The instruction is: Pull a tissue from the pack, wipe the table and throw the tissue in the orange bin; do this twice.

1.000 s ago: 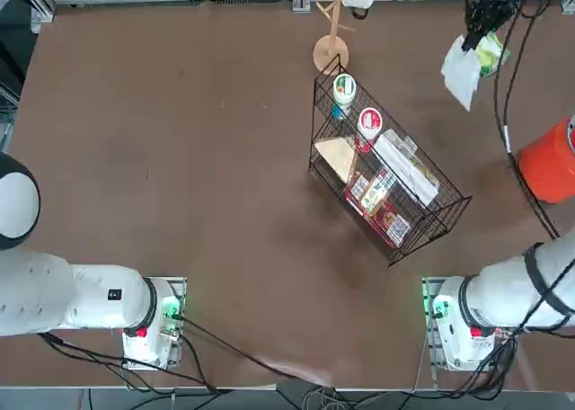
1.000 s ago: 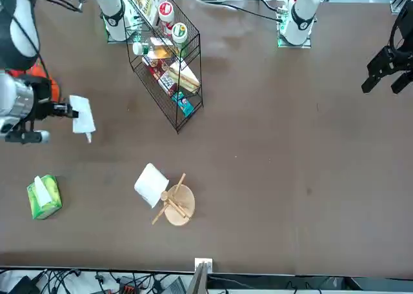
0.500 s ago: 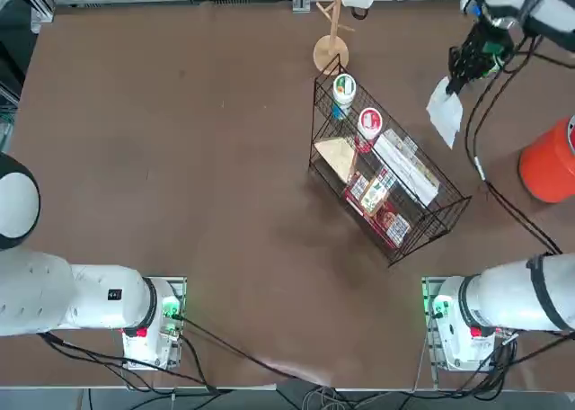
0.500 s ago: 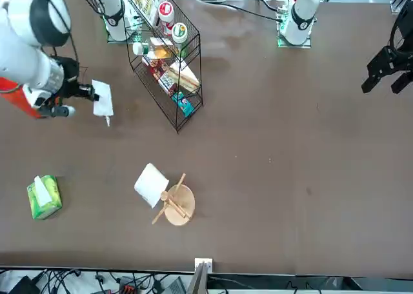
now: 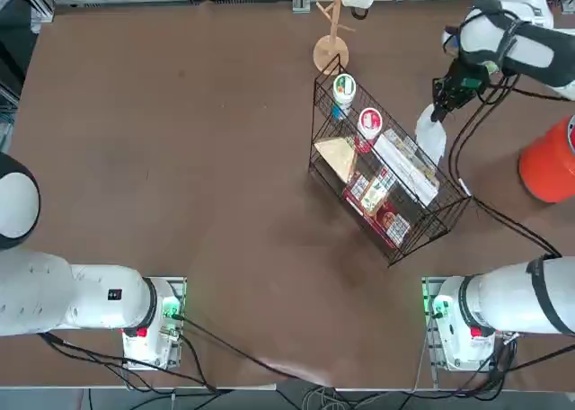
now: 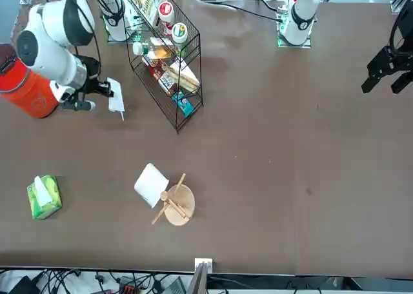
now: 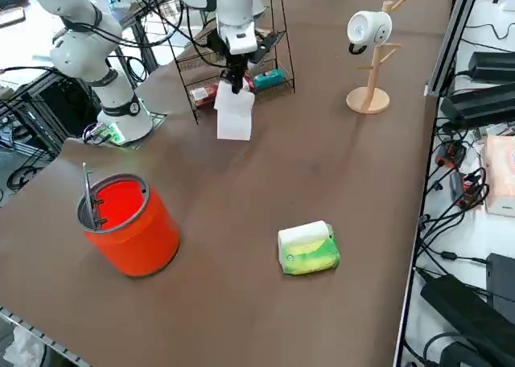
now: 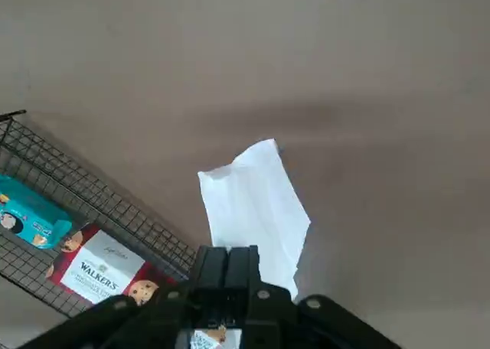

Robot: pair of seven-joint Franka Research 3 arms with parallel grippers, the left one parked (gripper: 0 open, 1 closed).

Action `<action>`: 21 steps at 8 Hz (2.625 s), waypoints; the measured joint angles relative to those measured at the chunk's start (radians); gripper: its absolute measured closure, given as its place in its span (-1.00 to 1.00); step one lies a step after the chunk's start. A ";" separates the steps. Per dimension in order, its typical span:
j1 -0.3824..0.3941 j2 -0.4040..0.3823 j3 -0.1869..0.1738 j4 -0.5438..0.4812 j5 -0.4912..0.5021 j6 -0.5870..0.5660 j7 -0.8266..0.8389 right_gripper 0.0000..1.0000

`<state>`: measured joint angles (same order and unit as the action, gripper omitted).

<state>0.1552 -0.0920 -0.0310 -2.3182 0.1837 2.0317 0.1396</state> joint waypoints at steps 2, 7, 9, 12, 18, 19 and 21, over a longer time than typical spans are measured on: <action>0.037 0.000 0.000 -0.048 0.037 0.081 0.027 0.97; 0.069 0.018 0.000 -0.175 0.039 0.268 0.077 0.97; 0.069 0.044 -0.002 -0.184 0.039 0.273 0.064 0.97; 0.053 0.081 -0.016 -0.198 0.012 0.281 0.021 0.97; 0.030 0.203 -0.012 -0.200 -0.092 0.423 0.045 0.97; 0.054 0.204 -0.009 -0.200 -0.092 0.429 0.081 0.97; 0.108 0.210 -0.005 -0.200 -0.092 0.456 0.171 0.97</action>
<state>0.2632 0.1176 -0.0364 -2.5177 0.0919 2.4877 0.3102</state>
